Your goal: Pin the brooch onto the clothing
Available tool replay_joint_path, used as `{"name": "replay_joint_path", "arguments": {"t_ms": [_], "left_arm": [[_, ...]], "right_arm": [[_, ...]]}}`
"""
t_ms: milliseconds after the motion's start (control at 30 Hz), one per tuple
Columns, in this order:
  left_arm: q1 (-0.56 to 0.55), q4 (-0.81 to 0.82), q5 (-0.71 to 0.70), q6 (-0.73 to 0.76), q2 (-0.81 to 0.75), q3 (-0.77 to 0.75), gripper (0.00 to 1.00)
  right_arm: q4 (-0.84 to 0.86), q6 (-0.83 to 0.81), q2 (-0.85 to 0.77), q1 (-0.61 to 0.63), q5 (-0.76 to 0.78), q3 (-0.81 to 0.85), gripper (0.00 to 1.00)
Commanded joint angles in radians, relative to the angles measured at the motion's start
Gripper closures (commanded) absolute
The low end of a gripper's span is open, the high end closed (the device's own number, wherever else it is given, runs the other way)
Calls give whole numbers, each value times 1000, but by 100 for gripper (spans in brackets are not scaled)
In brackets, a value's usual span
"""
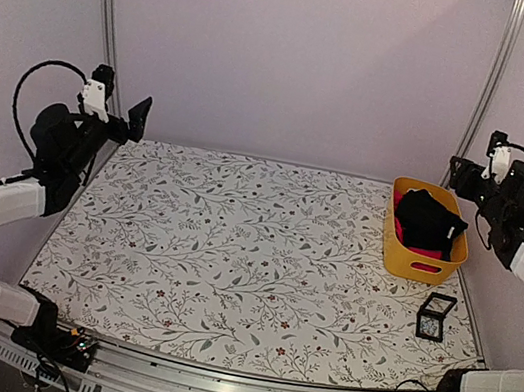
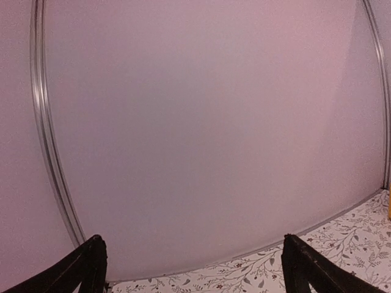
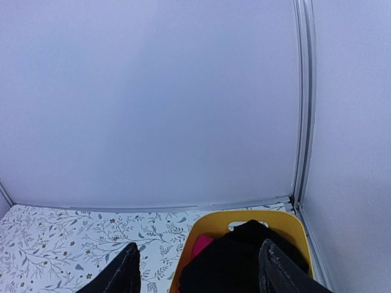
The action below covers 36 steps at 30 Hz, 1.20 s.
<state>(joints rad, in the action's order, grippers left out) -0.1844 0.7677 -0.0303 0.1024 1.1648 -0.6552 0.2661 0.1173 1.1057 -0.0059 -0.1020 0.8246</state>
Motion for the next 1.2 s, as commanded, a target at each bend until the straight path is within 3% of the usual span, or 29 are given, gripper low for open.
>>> {"name": "replay_joint_path", "arguments": {"t_ms": [0,133,367,500,667,767,1167], "left_arm": [[-81,-216,126,51,-31,-82,0],[-111,-299,139,6,-44,-90,0],[-155,-207,169,24,-106,50,0],[-184,-213,177,39,-105,56,0],[-198,-226,212,47,-107,41,0],[-200,-219,221,52,-126,48,0],[-210,-212,243,57,-126,58,0]], "right_arm": [[-452,5,164,65,173,193,36],[-592,26,347,87,216,347,35],[-730,63,572,93,393,509,38],[-740,73,541,93,517,512,44],[-781,36,555,79,627,535,60],[-793,40,593,64,684,544,58],[-814,-7,762,16,680,637,55]]}}
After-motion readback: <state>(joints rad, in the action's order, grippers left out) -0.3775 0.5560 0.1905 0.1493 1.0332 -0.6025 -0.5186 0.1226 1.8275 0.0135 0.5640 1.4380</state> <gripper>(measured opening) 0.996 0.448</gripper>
